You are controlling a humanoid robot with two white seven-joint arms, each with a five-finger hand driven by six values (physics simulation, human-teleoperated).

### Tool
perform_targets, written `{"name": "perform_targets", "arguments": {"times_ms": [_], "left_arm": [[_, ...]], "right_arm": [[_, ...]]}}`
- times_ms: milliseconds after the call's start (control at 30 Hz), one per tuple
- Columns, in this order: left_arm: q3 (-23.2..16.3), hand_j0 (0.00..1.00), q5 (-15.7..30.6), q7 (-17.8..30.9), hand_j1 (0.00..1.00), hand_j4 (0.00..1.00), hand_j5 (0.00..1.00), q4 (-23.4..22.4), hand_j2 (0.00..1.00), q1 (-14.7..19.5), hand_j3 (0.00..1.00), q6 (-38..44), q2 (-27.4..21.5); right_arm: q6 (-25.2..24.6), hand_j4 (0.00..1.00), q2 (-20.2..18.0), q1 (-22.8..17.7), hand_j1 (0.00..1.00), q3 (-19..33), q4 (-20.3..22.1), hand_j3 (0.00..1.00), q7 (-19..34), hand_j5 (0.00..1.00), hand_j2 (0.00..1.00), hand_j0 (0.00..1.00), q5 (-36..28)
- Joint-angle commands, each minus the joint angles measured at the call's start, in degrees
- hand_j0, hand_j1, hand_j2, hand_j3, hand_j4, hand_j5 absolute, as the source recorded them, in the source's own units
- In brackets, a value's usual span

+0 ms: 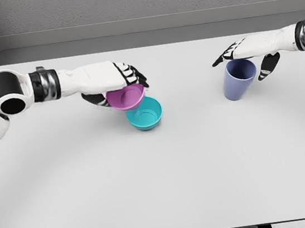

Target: Stacking bowl and cup with both arms

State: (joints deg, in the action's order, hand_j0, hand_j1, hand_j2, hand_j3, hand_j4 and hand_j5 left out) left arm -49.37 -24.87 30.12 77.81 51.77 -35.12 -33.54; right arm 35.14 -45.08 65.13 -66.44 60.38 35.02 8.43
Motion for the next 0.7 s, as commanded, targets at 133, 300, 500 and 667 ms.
{"name": "perform_targets", "arguments": {"times_ms": [133,300,500,667], "left_arm": [[-1.9,0.65,0.3,0.3,0.65,0.65,0.65,-1.3,0.65,0.4,0.65,0.1,1.7],[-2.2,0.65,0.3,0.4,0.65,0.65,0.65,-1.4,0.65,0.6,0.65,0.1,3.0],[-2.4,0.65,0.3,1.0,0.65,0.65,0.65,-3.0,0.65,0.5,0.65,0.1,4.6],[-3.5,0.65,0.3,0.9,0.65,0.65,0.65,-3.4,0.65,0.4,0.65,0.1,5.1]], "right_arm": [[-0.1,1.0,0.0,0.0,1.0,0.1,-0.1,1.0,0.0,1.0,1.0,1.0,-0.3],[-0.1,1.0,0.0,0.0,1.0,0.1,-0.2,1.0,0.0,1.0,1.0,1.0,-0.3],[-0.1,1.0,0.0,0.0,1.0,0.1,-0.3,1.0,0.0,1.0,1.0,1.0,-0.3],[-0.1,1.0,0.0,0.0,1.0,0.1,-0.3,1.0,0.0,1.0,1.0,1.0,-0.3]]}}
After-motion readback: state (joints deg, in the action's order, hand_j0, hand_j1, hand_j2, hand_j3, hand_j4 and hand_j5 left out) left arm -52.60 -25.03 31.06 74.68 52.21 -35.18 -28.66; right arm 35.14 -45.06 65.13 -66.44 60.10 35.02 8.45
